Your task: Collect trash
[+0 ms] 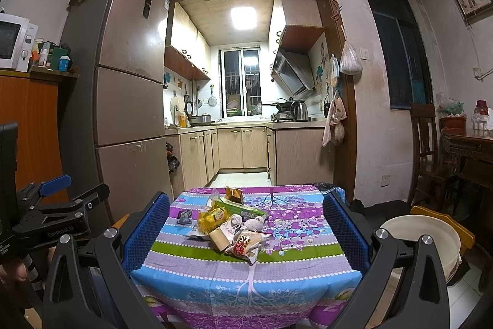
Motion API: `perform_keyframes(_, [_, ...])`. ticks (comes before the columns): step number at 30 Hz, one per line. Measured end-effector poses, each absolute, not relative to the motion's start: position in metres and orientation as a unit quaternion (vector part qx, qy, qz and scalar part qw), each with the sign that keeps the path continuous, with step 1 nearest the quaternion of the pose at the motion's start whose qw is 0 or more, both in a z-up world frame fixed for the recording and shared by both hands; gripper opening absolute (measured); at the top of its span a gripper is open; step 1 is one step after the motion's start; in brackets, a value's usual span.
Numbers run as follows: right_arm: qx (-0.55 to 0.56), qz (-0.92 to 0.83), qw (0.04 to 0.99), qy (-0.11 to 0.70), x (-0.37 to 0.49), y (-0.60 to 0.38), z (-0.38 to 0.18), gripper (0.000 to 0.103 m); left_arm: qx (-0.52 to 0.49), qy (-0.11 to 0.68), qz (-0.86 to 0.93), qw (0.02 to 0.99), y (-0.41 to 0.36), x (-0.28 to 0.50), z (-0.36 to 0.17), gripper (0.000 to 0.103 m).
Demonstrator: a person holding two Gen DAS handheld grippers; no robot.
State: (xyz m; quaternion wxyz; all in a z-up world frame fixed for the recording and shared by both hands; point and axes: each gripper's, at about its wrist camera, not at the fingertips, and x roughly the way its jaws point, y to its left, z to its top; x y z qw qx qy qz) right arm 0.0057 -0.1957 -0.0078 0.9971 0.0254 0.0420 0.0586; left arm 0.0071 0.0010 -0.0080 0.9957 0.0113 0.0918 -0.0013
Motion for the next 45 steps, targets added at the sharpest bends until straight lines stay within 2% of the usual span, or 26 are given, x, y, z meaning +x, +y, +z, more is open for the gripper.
perform_keyframes(27, [0.025,0.061,0.997,0.047,0.008,-0.196,-0.010,0.099,0.026,0.112,0.001,0.993,0.009,0.024,-0.012,0.098])
perform_keyframes(33, [0.002,0.083,0.992,0.091,0.039,-0.196,-0.029,0.099,0.028,0.174,0.037,0.984,0.054,0.085,-0.036,0.098])
perform_keyframes(37, [0.009,0.146,0.977,0.154,0.085,-0.197,-0.049,0.098,-0.001,0.257,0.012,0.966,0.095,0.149,-0.060,0.098])
perform_keyframes(40, [0.050,0.175,0.960,0.214,0.132,-0.203,-0.071,0.094,-0.017,0.297,0.010,0.955,0.121,0.190,-0.080,0.098])
perform_keyframes(43, [0.092,0.174,0.947,0.255,0.171,-0.210,-0.094,0.085,-0.041,0.346,0.004,0.938,0.138,0.224,-0.103,0.098])
perform_keyframes(45, [0.124,0.168,0.937,0.280,0.198,-0.215,-0.111,0.081,-0.072,0.380,-0.004,0.922,0.151,0.254,-0.119,0.094])
